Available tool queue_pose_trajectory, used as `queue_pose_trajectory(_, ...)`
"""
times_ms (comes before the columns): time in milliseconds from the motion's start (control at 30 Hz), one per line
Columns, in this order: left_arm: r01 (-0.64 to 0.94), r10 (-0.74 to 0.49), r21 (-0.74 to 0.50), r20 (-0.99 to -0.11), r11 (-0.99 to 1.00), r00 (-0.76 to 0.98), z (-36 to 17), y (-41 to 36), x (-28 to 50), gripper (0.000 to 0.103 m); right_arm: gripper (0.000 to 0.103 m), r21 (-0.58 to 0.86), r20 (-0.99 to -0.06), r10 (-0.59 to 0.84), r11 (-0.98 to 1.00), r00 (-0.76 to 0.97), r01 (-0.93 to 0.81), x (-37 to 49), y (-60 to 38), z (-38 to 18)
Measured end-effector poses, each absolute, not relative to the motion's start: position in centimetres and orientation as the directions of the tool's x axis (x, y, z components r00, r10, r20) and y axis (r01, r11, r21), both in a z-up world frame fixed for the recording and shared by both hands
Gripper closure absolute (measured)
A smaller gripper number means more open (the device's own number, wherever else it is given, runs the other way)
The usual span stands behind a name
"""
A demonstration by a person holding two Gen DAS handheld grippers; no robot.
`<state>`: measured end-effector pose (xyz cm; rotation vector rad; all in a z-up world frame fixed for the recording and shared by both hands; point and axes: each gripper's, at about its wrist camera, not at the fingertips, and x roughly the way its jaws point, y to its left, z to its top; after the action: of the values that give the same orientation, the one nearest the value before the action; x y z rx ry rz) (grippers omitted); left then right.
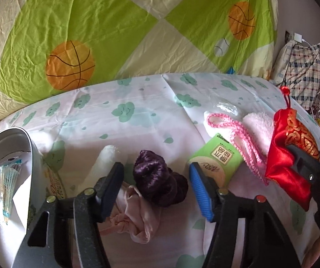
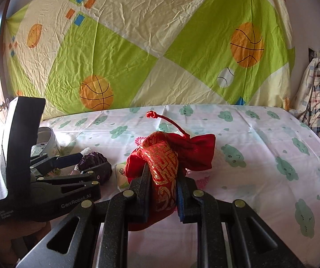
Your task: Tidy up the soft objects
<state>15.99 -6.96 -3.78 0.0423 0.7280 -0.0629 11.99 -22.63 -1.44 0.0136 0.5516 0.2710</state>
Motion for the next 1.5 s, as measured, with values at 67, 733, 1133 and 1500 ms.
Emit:
queue_pose_trajectory(67, 0.076, -0.044, 0.017, -0.689, 0.997, 0.723, -4.2, -7.0, 16.5, 0.073, 0.083, 0.086, -0.515, 0.257, 0.965, 0.817, -0.249, 12.0, -22.7, -1.4)
queue_pose_trajectory(733, 0.09, -0.077, -0.003, -0.546, 0.996, 0.834, -2.2, -6.4, 13.8, 0.079, 0.083, 0.09, -0.465, 0.248, 0.968, 0.85, -0.233, 11.0, -23.1, -0.8)
queue_pose_trajectory(1133, 0.066, -0.056, 0.009, -0.414, 0.998, 0.909, -0.9, -6.1, 11.4, 0.079, 0.083, 0.074, -0.436, 0.231, 0.972, 0.87, -0.222, 10.4, -23.0, -0.5)
queue_pose_trajectory(1500, 0.052, -0.047, 0.004, -0.356, 0.999, 0.933, -0.5, -5.8, 9.5, 0.079, 0.083, 0.064, -0.411, 0.216, 0.976, 0.886, -0.208, 9.9, -23.2, -0.3)
